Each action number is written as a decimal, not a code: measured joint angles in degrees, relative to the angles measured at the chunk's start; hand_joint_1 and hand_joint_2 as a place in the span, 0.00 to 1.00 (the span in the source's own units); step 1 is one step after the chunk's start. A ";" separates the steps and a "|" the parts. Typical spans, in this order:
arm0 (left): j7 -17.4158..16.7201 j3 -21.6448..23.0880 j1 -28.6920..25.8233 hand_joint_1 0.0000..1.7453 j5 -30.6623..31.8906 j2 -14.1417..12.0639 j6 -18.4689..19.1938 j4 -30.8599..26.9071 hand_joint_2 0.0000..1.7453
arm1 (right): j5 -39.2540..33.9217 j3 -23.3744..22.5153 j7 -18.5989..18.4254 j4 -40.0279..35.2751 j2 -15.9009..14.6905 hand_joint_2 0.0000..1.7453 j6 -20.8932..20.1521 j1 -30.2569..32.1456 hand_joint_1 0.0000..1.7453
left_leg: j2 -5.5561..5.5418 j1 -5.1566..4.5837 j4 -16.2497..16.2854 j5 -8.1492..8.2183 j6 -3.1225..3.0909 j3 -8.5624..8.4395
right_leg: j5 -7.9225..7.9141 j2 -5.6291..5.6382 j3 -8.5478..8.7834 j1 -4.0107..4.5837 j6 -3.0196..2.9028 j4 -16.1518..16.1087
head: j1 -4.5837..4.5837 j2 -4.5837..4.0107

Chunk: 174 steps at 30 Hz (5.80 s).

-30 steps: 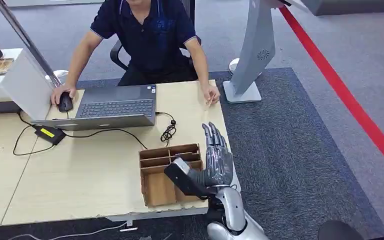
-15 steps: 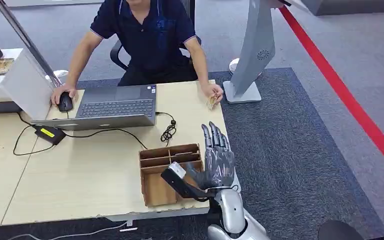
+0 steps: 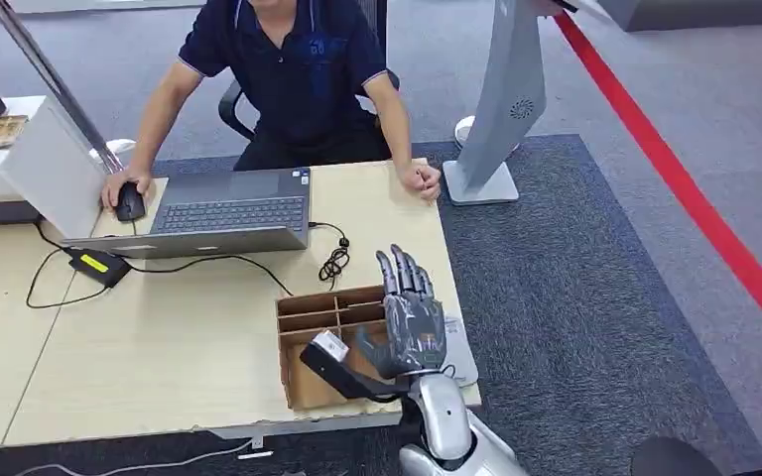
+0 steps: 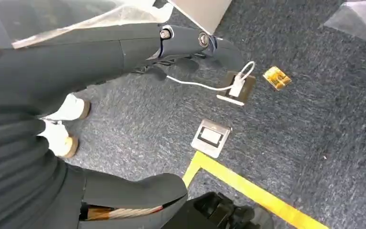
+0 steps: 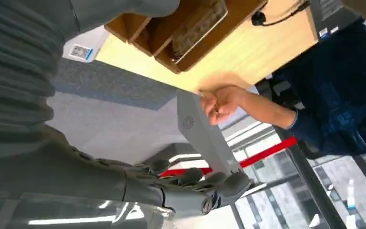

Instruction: Pass the card to the sensor for recognition and then transmit it.

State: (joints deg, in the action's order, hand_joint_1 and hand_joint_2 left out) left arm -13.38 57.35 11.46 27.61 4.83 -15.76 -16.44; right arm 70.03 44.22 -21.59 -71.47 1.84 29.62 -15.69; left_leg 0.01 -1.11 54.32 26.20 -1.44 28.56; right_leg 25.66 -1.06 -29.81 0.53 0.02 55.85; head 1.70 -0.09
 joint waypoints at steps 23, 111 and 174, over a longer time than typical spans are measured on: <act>-2.99 -1.71 0.92 0.00 2.71 0.63 1.35 -0.04 1.00 | -2.21 0.74 0.90 6.53 3.21 1.00 0.00 -3.49 0.00 | 0.00 0.00 0.00 -0.02 0.01 0.00 | 0.00 0.00 -0.01 0.00 0.00 0.00 | -0.02 0.00; 0.02 -5.70 0.65 0.00 7.56 0.74 1.86 -0.04 1.00 | -0.31 0.33 -1.95 10.16 2.05 1.00 -0.50 -5.33 0.00 | 0.00 0.00 0.01 -0.02 0.01 0.00 | -0.01 0.00 -0.01 0.00 0.01 0.00 | -0.02 0.00; 0.02 -6.69 0.68 0.00 8.24 0.79 2.03 -0.04 1.00 | -1.25 0.35 -1.92 10.73 2.29 1.00 -1.07 -5.55 0.07 | 0.01 0.00 0.02 -0.02 0.01 -0.01 | -0.01 0.00 -0.01 0.00 0.01 0.00 | -0.02 0.00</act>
State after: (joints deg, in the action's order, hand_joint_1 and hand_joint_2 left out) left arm -13.35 50.66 12.14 35.85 5.62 -13.73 -16.48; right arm 68.78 44.57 -23.52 -60.74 4.13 28.55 -21.24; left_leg 0.02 -1.11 54.33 26.18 -1.42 28.56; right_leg 25.65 -1.07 -29.82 0.53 0.03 55.85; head 1.68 -0.09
